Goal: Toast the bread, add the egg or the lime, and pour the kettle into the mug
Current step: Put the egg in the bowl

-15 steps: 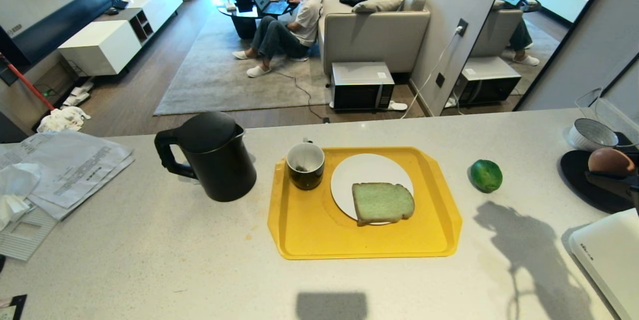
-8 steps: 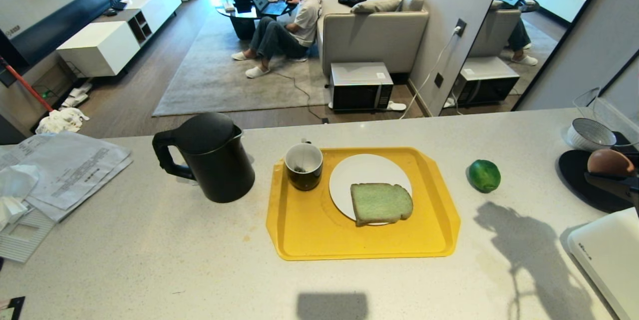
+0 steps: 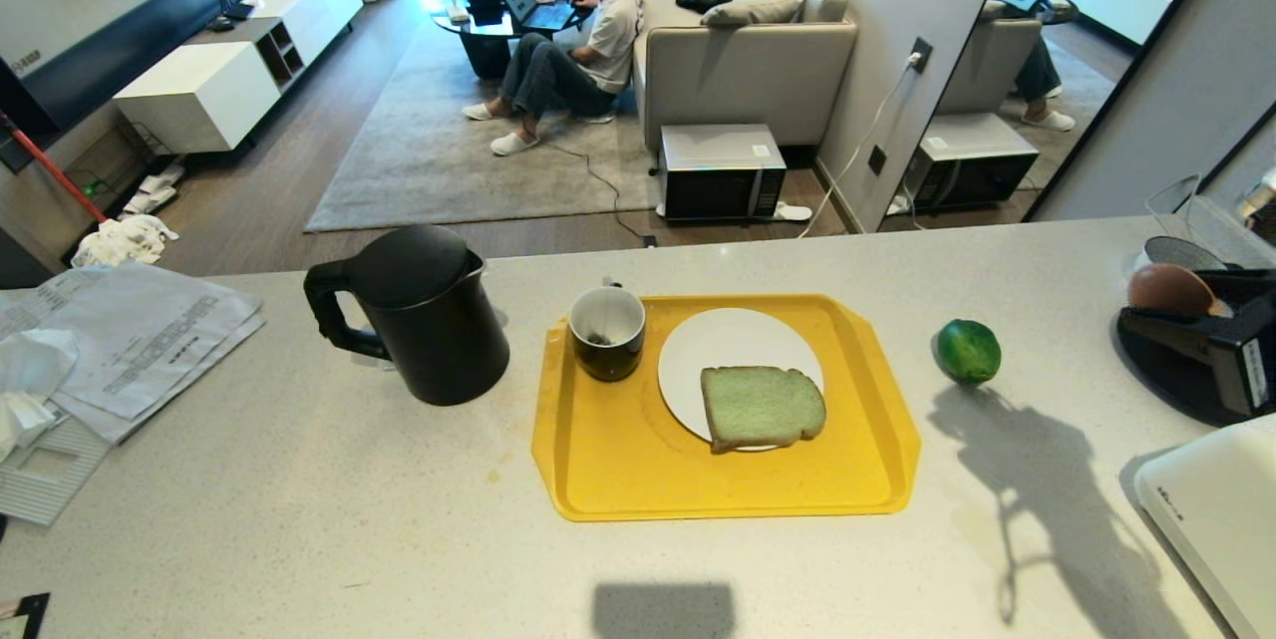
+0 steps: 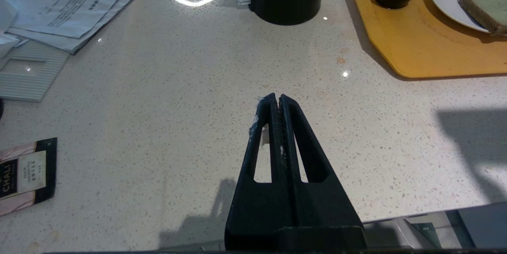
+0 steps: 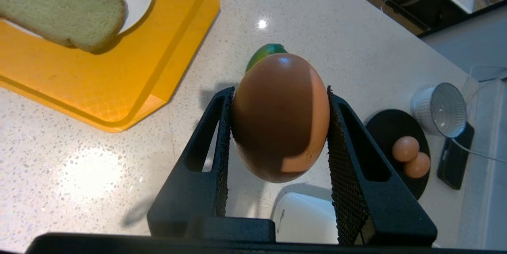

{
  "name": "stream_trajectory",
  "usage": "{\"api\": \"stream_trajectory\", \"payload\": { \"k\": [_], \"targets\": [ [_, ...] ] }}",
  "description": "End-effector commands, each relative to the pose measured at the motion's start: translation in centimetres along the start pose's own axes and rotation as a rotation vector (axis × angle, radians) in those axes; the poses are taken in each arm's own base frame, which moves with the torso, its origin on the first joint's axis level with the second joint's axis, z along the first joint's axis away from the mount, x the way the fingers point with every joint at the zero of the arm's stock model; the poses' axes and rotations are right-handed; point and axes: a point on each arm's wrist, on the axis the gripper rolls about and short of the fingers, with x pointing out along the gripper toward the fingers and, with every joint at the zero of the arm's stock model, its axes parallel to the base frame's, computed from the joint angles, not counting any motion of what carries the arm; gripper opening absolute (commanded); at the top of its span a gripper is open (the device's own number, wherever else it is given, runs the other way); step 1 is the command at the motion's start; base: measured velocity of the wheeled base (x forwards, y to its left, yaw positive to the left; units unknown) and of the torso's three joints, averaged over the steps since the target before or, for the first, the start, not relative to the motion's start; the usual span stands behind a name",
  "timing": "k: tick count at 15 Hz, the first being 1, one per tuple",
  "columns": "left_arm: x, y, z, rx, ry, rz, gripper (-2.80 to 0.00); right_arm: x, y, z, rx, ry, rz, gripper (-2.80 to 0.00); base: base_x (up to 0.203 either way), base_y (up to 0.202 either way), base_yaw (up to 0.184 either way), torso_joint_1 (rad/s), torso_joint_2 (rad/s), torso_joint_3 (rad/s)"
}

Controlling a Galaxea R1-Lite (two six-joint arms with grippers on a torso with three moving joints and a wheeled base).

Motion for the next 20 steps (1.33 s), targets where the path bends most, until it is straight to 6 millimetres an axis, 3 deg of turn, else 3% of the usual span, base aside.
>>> {"api": "stream_trajectory", "payload": {
  "k": [1, 8, 20],
  "targets": [
    [0.0, 0.0, 0.0, 0.000, -0.001, 0.000, -2.80, 0.8, 0.6, 0.0, -0.012, 0.010, 0.037, -2.80, 0.000, 0.000, 0.000, 0.000, 0.00, 0.000],
    [0.0, 0.0, 0.0, 0.002, -0.001, 0.000, -2.80, 0.9, 0.9, 0.2, -0.030, 0.002, 0.049, -2.80, 0.000, 0.000, 0.000, 0.000, 0.00, -0.004],
    [0.0, 0.0, 0.0, -0.018, -0.001, 0.010, -2.80, 1.3, 1.5, 1.7, -0.059, -0.026, 0.069, -2.80, 0.000, 0.000, 0.000, 0.003, 0.00, -0.142]
  ]
}}
